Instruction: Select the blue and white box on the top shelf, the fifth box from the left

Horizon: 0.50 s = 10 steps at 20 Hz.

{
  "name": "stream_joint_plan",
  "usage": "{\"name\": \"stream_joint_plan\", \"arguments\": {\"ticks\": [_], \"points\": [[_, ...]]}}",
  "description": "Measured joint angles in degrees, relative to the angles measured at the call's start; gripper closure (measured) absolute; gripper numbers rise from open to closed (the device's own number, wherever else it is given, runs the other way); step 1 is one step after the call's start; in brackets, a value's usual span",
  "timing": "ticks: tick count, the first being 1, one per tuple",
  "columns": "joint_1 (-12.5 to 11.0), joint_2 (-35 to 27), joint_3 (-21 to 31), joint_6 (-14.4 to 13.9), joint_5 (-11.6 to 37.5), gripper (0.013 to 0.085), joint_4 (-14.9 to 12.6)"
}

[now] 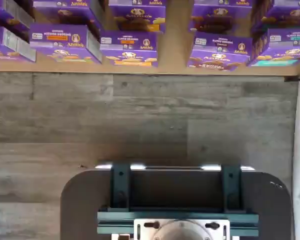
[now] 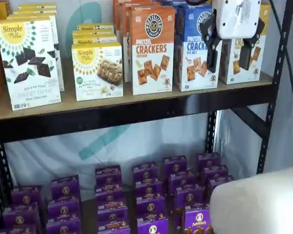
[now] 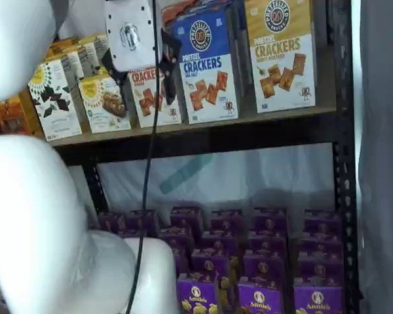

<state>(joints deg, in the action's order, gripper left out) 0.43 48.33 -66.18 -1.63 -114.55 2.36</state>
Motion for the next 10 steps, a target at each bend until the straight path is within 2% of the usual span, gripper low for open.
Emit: {"name": "stream_joint_plan", "arguments": {"ticks": [5, 10], "points": [[-2.24, -0.72, -0.58, 1.18, -1.28, 0.013, 2.29], [-1.29, -0.19, 0.18, 1.21, 0.44, 0.013, 0.29]]}}
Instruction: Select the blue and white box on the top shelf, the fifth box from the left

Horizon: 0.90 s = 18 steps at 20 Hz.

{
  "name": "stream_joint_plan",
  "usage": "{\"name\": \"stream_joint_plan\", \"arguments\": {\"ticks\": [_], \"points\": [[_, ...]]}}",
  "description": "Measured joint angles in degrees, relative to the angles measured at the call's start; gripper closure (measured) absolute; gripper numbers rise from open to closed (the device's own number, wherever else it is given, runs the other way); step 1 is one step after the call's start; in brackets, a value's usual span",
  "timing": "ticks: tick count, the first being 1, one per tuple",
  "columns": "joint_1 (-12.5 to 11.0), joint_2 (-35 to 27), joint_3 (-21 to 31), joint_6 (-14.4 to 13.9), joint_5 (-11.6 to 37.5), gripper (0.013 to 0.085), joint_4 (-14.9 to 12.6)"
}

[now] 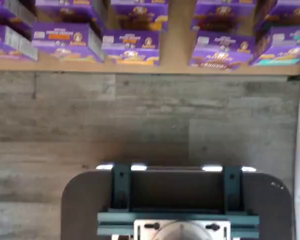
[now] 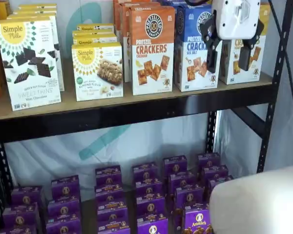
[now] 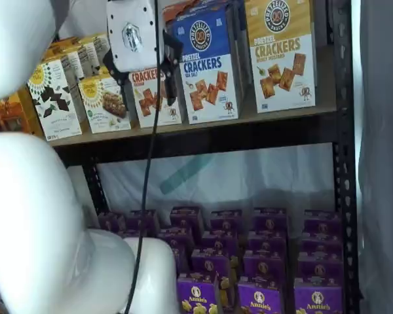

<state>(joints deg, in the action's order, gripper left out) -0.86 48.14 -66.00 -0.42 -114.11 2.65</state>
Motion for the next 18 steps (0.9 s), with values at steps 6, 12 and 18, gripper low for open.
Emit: {"name": "stream_joint_plan", "arguments": {"ticks": [6, 12, 18], "points": [[1.6, 0.57, 0.66, -0.46, 6.42, 0.013, -3.29], [4.7, -1.67, -0.86, -3.12, 11.86, 0.013, -5.67], [5.53, -5.91, -4.08, -4.03, 15.6, 0.013, -7.04]]}}
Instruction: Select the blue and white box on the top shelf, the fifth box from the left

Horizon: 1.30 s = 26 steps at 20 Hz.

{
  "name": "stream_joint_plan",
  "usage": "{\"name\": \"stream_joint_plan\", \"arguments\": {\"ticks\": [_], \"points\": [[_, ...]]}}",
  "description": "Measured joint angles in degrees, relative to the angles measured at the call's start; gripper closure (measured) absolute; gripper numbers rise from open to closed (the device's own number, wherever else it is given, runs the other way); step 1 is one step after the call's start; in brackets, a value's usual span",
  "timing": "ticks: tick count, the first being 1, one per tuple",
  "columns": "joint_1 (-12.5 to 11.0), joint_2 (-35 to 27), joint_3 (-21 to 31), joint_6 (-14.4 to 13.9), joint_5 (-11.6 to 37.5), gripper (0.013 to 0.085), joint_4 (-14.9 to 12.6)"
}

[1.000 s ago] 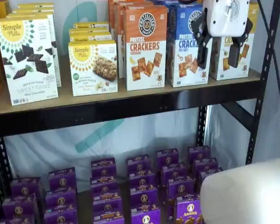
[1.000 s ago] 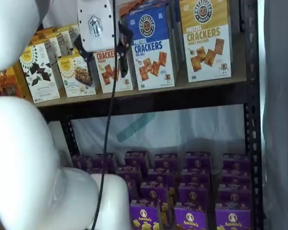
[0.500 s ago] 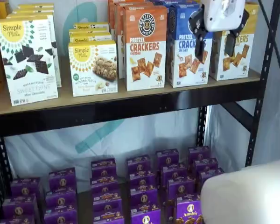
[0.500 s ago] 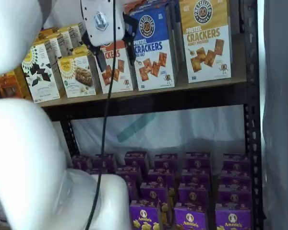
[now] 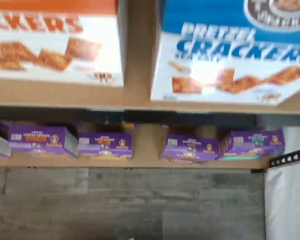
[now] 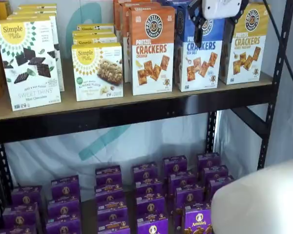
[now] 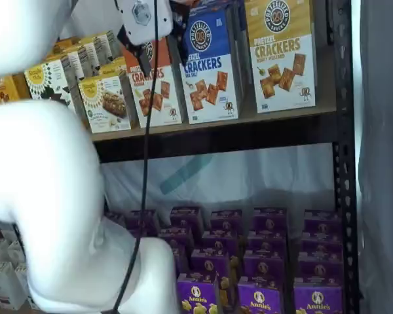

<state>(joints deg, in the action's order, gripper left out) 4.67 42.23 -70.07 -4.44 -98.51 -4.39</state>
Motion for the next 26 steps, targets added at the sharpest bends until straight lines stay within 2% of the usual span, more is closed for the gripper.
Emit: {"name": "stream_joint_plan", "arguments": {"ticks": [5, 9, 17, 26], "points": [[-2.78, -2.94, -2.21, 2.32, 1.44, 0.013, 1.74], [-4.04, -4.33, -3.36, 3.51, 1.69, 0.013, 2.18], [-5.19, -5.61, -4.71, 4.6, 1.22, 0.013, 2.84], [-5.42, -4.96, -4.84, 4.84, 0.72, 0.013, 2.97]]}}
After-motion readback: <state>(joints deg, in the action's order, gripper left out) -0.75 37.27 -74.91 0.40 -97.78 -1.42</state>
